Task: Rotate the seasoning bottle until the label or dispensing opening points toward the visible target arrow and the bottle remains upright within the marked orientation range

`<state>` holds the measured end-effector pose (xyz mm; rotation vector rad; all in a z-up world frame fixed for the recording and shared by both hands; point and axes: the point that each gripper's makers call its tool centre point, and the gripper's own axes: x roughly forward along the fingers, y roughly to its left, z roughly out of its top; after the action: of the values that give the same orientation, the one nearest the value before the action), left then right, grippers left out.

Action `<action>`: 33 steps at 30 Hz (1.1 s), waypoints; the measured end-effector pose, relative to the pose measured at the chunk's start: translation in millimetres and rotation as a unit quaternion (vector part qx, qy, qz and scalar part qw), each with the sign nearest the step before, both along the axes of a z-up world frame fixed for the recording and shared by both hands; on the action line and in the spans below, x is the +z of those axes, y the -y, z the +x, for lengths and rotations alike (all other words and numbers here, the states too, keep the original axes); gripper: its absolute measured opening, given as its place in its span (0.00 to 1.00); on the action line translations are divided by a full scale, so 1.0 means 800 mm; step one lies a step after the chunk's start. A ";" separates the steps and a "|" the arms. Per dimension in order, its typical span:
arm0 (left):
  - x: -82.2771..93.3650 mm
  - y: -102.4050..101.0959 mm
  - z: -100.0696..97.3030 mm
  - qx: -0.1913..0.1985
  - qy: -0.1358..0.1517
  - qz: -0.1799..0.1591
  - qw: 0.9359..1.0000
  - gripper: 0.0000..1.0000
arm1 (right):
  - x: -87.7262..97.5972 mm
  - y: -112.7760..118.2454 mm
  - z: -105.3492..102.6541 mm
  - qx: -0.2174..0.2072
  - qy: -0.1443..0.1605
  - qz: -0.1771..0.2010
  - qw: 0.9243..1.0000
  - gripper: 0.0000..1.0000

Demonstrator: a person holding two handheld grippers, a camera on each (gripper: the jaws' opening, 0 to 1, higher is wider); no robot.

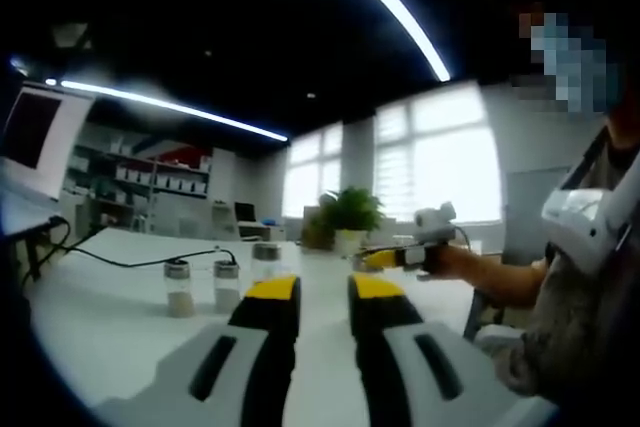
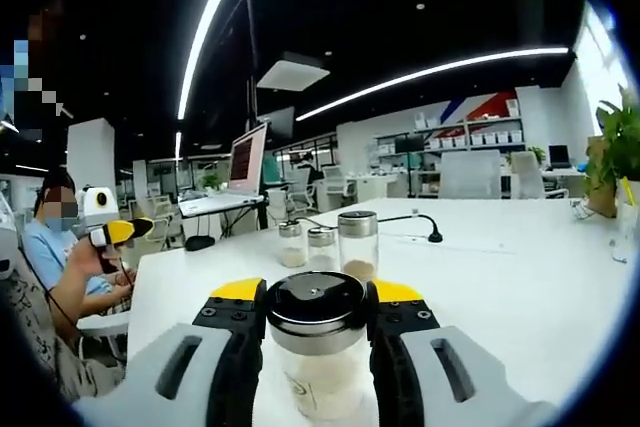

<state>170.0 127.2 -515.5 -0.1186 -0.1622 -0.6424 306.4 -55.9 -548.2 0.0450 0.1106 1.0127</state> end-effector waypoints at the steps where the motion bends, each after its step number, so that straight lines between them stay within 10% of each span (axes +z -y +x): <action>1: 0.002 -0.002 -0.001 0.002 0.001 0.000 1.000 0.20 | 0.000 0.000 0.000 -0.002 0.001 -0.001 1.000 0.40; 33: 0.002 -0.005 0.001 0.008 0.002 0.000 1.000 0.20 | -0.001 0.002 -0.001 0.006 0.014 0.012 1.000 0.40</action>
<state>171.0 131.5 -513.7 -0.1167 -0.1669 -0.6273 305.8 -57.1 -548.8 0.0533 0.0736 1.0256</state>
